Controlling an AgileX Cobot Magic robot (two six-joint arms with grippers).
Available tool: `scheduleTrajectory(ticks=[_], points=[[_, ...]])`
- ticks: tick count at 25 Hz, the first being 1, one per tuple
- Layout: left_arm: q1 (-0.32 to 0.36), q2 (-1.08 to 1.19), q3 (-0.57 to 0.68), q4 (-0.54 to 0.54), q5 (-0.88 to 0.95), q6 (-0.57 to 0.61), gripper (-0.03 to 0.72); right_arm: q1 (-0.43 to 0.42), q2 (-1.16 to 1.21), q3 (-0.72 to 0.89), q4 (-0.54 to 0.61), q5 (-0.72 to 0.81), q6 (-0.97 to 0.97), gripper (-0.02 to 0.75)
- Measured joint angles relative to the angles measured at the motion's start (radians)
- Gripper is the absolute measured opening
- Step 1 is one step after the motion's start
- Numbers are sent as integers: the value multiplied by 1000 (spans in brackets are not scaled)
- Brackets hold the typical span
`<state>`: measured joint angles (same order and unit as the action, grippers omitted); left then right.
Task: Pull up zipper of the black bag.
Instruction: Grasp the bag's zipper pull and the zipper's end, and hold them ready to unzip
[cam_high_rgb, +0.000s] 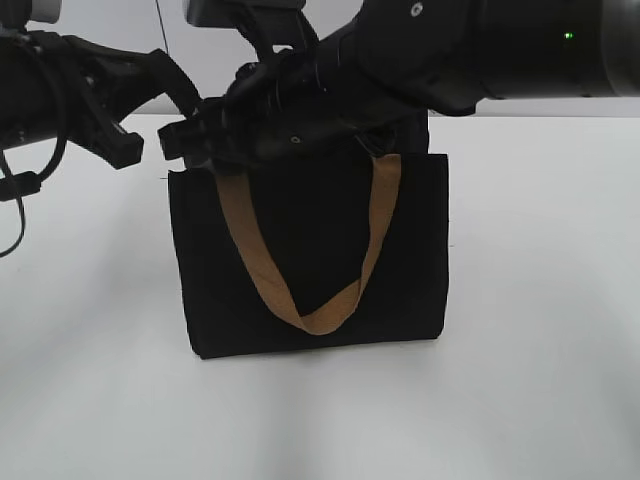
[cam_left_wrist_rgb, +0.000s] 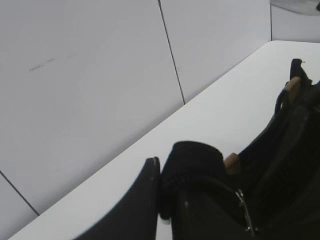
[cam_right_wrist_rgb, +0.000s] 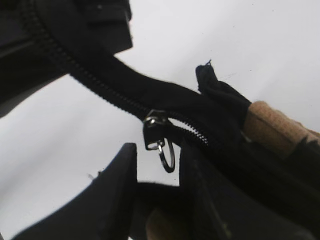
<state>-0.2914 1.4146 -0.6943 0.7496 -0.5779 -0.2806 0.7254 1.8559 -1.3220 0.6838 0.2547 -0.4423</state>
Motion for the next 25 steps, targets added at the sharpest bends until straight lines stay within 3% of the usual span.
scheduleTrajectory(ticks=[12, 18, 22, 25], points=[[0, 0, 0, 5, -29, 0, 20, 0, 12, -3, 0, -27, 281, 229], [0, 0, 0, 7, -47, -27, 20, 1, 21, -6, 0, -44, 295, 218], [0, 2, 0, 14, -56, -46, 20, 1, 37, -14, 0, -69, 293, 146], [0, 2, 0, 19, -61, -65, 20, 1, 43, -15, -1, -100, 285, 20]])
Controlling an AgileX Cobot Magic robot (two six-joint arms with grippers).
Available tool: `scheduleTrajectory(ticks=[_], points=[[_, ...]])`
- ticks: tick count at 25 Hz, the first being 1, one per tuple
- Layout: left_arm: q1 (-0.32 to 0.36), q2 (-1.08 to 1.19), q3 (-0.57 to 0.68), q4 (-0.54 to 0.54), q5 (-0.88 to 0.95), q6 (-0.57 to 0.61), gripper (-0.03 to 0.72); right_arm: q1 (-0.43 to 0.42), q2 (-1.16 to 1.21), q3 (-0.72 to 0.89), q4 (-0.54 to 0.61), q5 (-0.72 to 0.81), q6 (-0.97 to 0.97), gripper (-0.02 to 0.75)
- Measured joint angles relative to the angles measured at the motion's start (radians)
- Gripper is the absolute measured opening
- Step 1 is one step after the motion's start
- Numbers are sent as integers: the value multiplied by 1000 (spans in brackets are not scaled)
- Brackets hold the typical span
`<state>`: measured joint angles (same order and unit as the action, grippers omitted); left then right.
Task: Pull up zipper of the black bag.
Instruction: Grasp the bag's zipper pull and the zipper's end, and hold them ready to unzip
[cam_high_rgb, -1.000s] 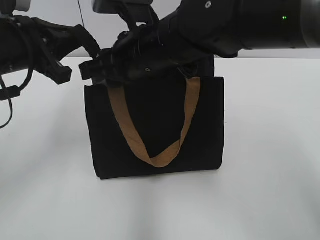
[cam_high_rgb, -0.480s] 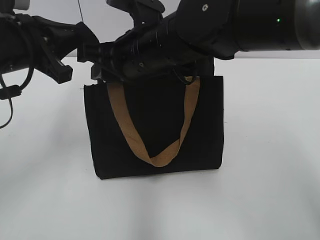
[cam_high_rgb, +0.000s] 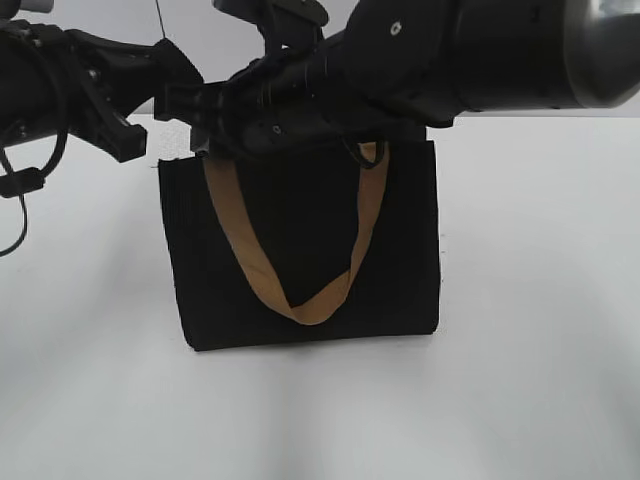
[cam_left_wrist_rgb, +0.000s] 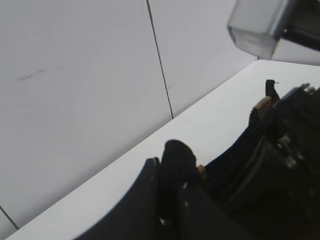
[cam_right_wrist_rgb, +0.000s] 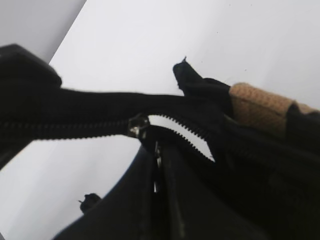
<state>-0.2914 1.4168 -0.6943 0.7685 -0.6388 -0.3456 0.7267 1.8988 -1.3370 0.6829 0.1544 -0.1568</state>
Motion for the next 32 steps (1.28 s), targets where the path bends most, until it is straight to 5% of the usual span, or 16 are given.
scheduleTrajectory(ticks=[7, 15, 24, 32], points=[[0, 0, 0, 3, 21, -8, 20, 0, -9, 0, -2, 72, -86, -11], [-2, -1, 0, -6, 341, -10, 20, -10, -96, 0, -6, 255, -246, -13], [-14, -22, 0, -187, 590, -10, 20, -82, -99, 0, 1, 325, -275, -15], [-44, -23, 0, -207, 619, -10, 20, -150, -120, 0, 7, 457, -311, -15]])
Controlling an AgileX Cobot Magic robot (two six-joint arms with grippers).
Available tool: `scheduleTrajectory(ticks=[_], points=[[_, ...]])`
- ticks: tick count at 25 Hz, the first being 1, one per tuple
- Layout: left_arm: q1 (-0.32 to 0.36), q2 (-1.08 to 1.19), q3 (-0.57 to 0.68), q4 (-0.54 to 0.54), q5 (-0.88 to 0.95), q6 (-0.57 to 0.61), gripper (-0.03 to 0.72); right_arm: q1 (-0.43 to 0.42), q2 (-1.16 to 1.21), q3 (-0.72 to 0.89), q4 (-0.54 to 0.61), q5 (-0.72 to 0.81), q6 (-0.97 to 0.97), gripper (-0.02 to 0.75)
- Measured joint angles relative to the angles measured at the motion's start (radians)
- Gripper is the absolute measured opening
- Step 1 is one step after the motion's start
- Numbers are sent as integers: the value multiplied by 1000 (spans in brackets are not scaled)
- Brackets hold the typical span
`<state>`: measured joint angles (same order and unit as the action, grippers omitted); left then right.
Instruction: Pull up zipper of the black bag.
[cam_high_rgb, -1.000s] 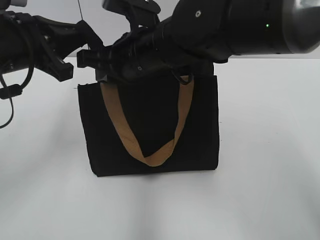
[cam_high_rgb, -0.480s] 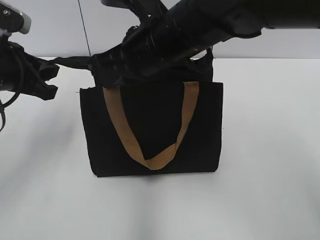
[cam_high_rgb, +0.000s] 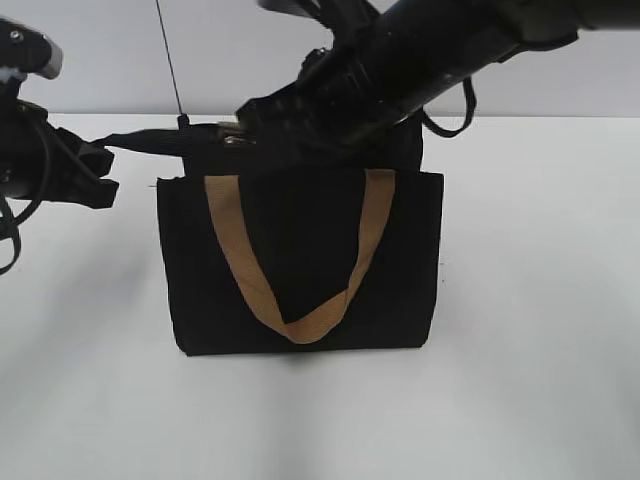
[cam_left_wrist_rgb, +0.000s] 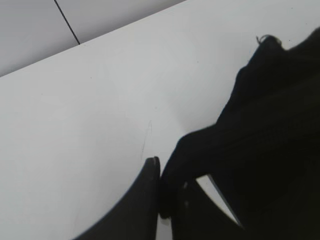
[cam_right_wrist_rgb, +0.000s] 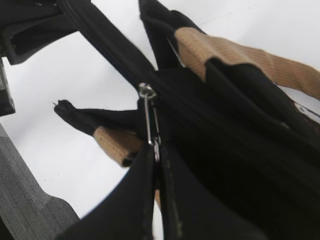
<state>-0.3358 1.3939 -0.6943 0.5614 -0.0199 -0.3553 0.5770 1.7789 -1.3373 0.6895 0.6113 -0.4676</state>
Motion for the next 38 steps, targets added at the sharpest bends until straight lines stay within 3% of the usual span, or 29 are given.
scheduleTrajectory(ticks=[13, 23, 25, 26, 29, 30, 32, 38], points=[[0, 11, 0, 0, 4, 0, 19, -255, -61, -2, -131, 305, -4, -15], [-5, 32, 0, -8, -56, 0, 24, -304, -118, -2, -215, 349, -6, -2], [-4, 38, 0, -42, -44, 0, 83, -308, -119, -2, -242, 352, -7, 81], [1, 39, 0, -52, -24, 0, 158, -315, -121, -2, -266, 354, -14, 172], [5, 39, 0, -103, -4, 0, 486, -322, -123, -2, -291, 354, -54, 500], [2, 39, 0, -121, 8, 0, 566, -322, -126, -1, -293, 355, -65, 561], [-16, 39, 0, -164, 77, -1, 608, -322, -141, -1, -295, 357, -79, 589], [-137, 27, -32, -274, 500, -1, 536, -322, -257, -1, -308, 397, -76, 588]])
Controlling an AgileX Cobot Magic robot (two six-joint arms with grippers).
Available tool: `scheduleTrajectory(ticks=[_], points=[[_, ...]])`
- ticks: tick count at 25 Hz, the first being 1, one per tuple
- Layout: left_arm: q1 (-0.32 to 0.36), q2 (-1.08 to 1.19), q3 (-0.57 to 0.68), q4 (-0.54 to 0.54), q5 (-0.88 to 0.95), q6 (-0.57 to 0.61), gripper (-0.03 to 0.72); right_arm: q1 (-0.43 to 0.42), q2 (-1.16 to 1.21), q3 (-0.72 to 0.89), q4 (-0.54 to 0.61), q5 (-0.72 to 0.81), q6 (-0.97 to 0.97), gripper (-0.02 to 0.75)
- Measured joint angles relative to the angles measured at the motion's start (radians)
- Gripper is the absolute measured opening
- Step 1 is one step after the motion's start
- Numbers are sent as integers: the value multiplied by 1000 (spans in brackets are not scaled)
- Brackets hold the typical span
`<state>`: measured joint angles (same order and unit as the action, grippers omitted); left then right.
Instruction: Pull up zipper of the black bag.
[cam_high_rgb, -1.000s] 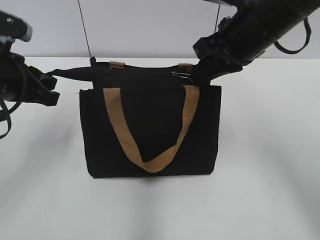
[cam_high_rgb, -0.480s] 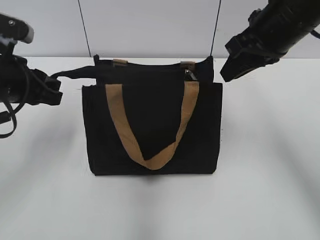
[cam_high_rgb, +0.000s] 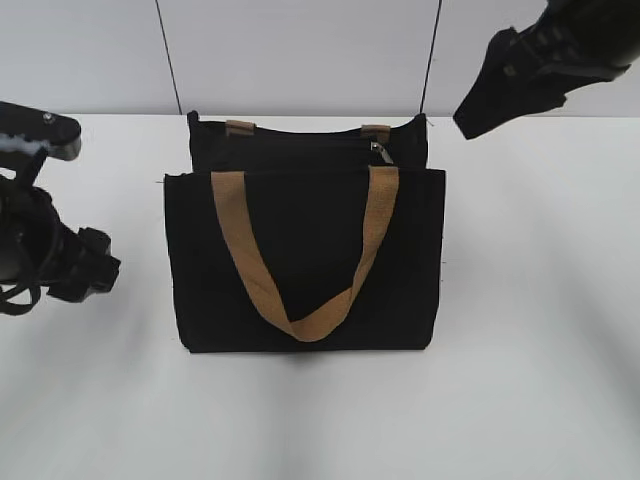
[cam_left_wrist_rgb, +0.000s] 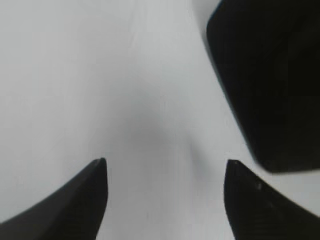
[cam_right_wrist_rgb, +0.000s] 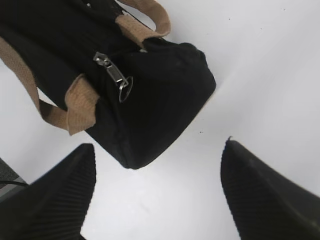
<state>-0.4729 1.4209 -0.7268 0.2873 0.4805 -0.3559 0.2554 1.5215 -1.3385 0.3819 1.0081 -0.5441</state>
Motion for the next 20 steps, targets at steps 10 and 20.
scheduleTrajectory(ticks=[10, 20], points=[[-142, -255, -206, -146, 480, 165, 526, 0, -394, 238, -146, 91, 110, 588], [-147, -881, 20, -231, 659, 291, 526, 0, -1028, 645, -163, 206, 209, 597]])
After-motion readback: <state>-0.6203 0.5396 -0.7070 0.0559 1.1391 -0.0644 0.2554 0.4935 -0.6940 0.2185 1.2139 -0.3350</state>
